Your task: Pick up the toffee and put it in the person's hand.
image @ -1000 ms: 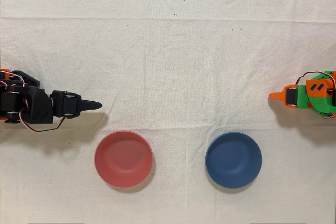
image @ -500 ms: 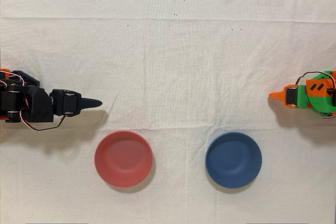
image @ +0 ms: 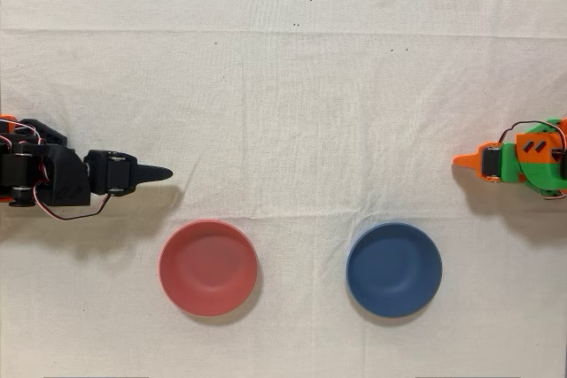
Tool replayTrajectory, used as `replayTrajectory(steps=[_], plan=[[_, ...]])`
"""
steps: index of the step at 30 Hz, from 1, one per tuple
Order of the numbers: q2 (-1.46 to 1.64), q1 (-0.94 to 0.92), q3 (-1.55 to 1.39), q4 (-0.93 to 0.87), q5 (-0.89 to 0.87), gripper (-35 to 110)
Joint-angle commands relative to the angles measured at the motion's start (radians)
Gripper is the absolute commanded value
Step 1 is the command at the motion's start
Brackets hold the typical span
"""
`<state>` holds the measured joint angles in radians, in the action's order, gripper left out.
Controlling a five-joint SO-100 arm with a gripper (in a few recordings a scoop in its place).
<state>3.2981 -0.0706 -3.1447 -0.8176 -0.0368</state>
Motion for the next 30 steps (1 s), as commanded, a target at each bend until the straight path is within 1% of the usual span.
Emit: replayTrajectory(steps=[1,12,30], plan=[[0.071,0.017,-0.035,0.018,-0.009,0],[0.071,0.026,-0.069,0.035,-0.006,0],[0.071,0.028,-0.069,-0.114,-0.005,0]])
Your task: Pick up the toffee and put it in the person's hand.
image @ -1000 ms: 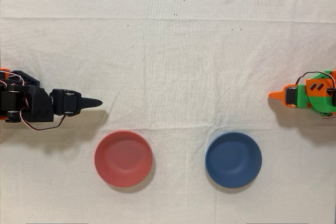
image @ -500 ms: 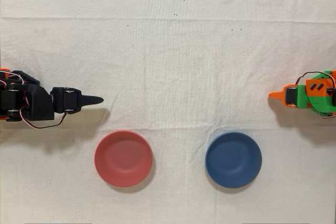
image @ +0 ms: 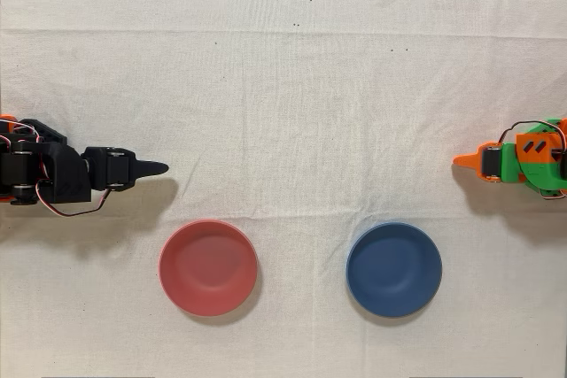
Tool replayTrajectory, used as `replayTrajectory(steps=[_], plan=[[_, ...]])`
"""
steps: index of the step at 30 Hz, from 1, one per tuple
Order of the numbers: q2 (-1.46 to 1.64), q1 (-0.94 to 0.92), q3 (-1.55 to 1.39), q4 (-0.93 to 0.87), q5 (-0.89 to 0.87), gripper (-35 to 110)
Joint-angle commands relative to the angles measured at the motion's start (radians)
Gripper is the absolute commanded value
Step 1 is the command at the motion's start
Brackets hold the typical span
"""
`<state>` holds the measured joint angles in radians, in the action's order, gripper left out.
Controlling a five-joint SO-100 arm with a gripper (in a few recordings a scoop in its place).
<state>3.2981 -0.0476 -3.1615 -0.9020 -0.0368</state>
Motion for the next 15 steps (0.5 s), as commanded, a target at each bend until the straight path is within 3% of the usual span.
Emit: replayTrajectory(steps=[1,15], plan=[[0.071,0.005,-0.052,-0.041,-0.005,0],[0.071,0.002,-0.052,-0.052,-0.006,5]])
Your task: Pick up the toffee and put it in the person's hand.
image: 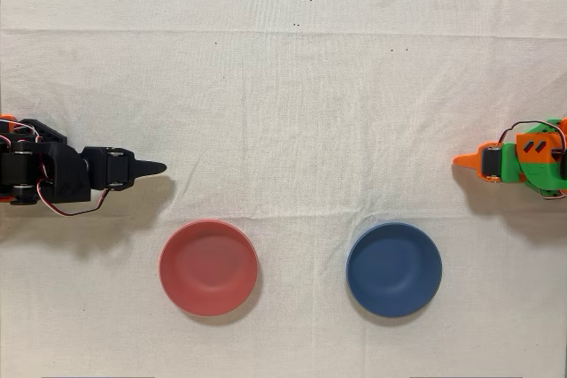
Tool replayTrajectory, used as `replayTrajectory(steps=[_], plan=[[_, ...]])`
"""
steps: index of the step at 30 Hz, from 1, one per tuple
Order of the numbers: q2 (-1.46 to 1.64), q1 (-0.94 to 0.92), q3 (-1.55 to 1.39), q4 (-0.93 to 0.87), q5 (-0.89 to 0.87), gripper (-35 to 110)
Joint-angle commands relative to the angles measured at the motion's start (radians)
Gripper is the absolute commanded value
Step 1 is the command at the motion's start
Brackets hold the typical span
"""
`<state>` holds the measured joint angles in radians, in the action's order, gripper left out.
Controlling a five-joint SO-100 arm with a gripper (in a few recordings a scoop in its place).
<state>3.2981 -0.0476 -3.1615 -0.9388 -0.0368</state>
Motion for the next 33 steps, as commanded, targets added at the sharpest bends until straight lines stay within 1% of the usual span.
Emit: replayTrajectory(steps=[1,7,33], plan=[[0.071,0.003,-0.052,-0.015,-0.006,4],[0.071,0.003,-0.052,-0.015,-0.005,0],[0.071,0.003,-0.052,-0.015,-0.005,0]])
